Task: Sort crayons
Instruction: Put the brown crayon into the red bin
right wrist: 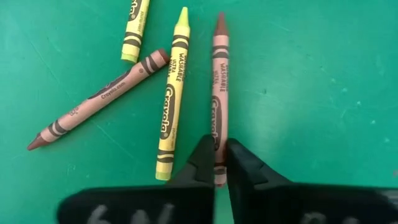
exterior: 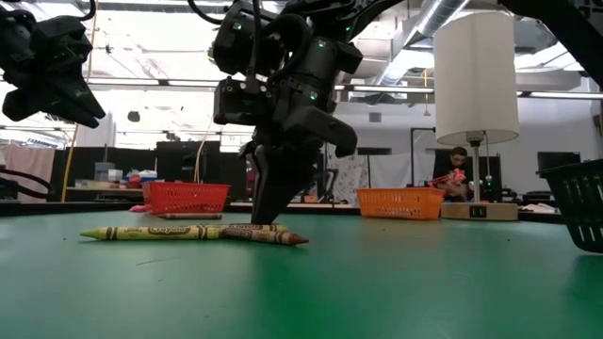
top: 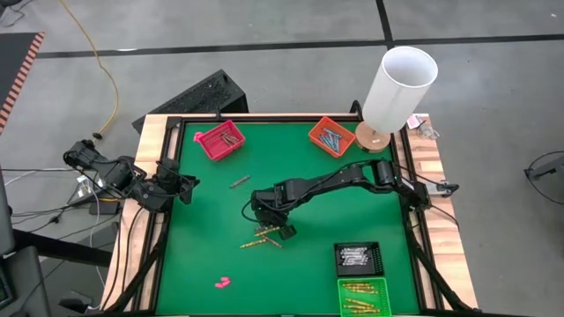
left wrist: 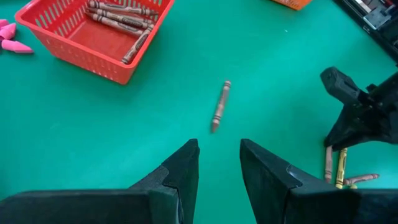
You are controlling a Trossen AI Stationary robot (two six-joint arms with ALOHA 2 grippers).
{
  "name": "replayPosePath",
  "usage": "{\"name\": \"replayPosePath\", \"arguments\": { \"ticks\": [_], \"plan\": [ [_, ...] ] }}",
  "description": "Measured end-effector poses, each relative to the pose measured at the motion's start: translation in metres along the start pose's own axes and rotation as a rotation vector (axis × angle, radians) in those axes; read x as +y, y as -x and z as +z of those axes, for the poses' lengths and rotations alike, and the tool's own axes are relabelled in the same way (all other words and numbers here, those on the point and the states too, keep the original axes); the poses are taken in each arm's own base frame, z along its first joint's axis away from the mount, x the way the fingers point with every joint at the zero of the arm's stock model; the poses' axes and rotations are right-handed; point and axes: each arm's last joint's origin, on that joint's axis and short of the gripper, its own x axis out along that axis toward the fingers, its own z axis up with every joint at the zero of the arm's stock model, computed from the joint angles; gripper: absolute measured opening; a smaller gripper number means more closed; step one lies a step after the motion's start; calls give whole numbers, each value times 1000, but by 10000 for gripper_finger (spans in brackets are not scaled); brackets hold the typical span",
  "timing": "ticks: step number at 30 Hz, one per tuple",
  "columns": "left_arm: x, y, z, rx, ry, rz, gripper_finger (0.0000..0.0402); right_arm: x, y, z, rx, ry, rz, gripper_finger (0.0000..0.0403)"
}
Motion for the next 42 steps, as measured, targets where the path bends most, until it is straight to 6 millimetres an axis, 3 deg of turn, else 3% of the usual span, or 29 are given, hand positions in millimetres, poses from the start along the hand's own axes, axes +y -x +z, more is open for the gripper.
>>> {"name": "replayPosePath", "arguments": {
  "ticks": [2,8,15,28,42],
  "plan": [
    [0,0,0,0,0,0,106,0,0,0,0,-14,0,10],
    [0,0,0,0,0,0,106,1,0,0,0,-34,1,5],
    [0,0,0,7,0,-2,106,-4,17,2,-27,-88,-14,4],
    [0,0,0,7,4,-2,106,-60,76,28,-202,-329,-299,4],
    [0,0,0,5,11,-1,106,-130,114,35,-692,-653,-550,3]
  ]
}}
